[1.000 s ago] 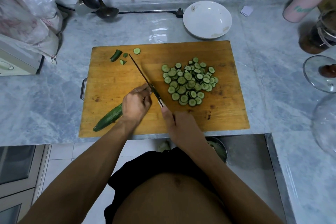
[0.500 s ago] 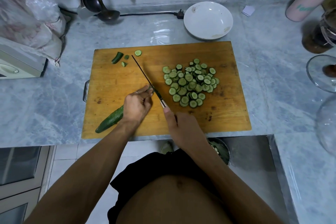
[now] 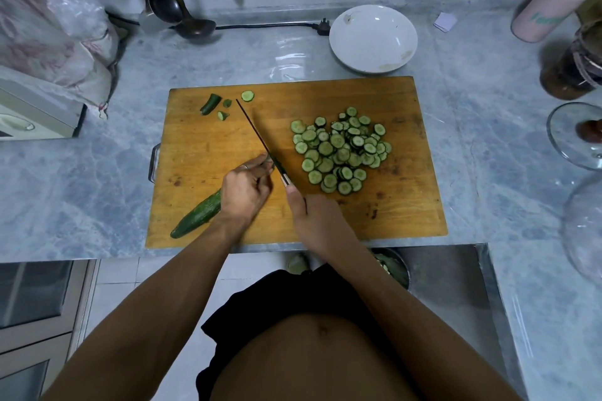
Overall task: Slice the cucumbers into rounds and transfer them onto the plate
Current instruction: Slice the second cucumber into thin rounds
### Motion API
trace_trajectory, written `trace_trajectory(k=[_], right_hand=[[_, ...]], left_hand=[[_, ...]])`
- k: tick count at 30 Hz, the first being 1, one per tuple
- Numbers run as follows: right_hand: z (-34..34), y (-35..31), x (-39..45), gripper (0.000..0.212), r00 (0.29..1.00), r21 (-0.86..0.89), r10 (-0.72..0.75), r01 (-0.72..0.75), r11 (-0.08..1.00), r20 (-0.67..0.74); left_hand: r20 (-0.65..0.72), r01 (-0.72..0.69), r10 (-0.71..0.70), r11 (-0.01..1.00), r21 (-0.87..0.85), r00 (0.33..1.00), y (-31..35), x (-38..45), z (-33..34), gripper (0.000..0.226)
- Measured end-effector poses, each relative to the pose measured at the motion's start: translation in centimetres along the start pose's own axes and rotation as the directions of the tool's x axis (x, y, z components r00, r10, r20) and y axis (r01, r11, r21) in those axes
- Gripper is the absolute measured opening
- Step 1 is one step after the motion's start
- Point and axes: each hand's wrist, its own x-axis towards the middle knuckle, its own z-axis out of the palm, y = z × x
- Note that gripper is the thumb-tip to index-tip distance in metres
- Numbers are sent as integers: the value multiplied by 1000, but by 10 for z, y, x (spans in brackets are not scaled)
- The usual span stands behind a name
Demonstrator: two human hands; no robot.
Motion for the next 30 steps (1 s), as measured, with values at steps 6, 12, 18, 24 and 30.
trace_trajectory(k=[6,12,18,24,30], right_hand=[[7,0,8,65,1000,-16,-17,16,1000,-20],[-9,12,-1,67,996,84,4,4,996,-89],[-23,27,-11,69,995,105,42,-32,994,-95],[-28,34,-21,64,999,44,-30,32,998,-45],[-30,33,-19,61,997,-5,-71,71,997,11]], left_hand=[[-13,-17,17,1000,20,1000,-1,0,-1,32],[-38,18,-12,986,164,999,10,-10,-5,35],[-64,-29,37,993,116,997,22,-13,1,34],[-85,-27,36,994,109,996,21,-12,10,34],[-73,-6,16,991,135,997,28,-9,5,33]])
